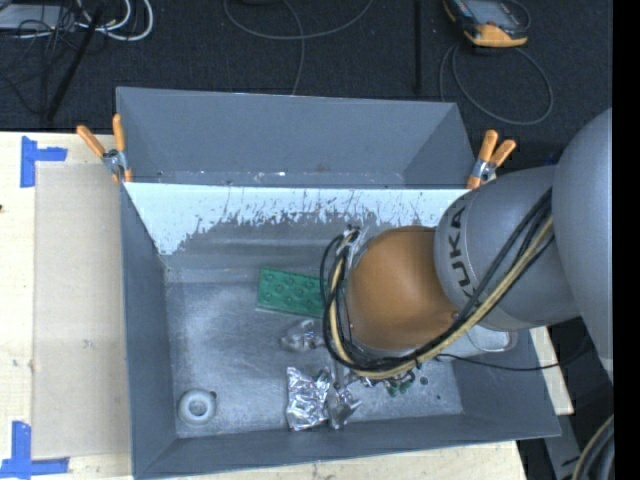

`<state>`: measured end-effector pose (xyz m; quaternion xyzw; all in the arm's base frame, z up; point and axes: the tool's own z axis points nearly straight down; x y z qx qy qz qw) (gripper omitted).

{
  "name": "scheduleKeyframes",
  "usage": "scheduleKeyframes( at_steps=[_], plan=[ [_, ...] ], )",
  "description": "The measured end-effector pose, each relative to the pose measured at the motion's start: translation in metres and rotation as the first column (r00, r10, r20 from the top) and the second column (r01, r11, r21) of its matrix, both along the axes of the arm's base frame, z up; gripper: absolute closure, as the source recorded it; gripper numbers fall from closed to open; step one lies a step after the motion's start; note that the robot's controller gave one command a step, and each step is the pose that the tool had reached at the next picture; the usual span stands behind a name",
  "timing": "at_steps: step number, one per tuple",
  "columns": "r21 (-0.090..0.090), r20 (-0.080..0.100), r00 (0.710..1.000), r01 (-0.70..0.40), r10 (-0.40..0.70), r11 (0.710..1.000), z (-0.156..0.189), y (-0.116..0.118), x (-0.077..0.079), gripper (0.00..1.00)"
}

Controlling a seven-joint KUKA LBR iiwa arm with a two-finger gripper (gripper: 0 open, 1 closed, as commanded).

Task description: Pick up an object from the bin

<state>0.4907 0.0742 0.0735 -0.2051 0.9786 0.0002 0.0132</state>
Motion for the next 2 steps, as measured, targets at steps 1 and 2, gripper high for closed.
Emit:
scheduleKeyframes(
  at_steps=[1,2],
  plan=[
    [-0.002,-0.015,1.0,0.0,0.0,1.0,0.002,0.001,-0.004,1.0],
    [-0.004,-0.017,0.999,-0.041,0.041,0.999,0.166,0.016,0.013,1.0]
  ],
)
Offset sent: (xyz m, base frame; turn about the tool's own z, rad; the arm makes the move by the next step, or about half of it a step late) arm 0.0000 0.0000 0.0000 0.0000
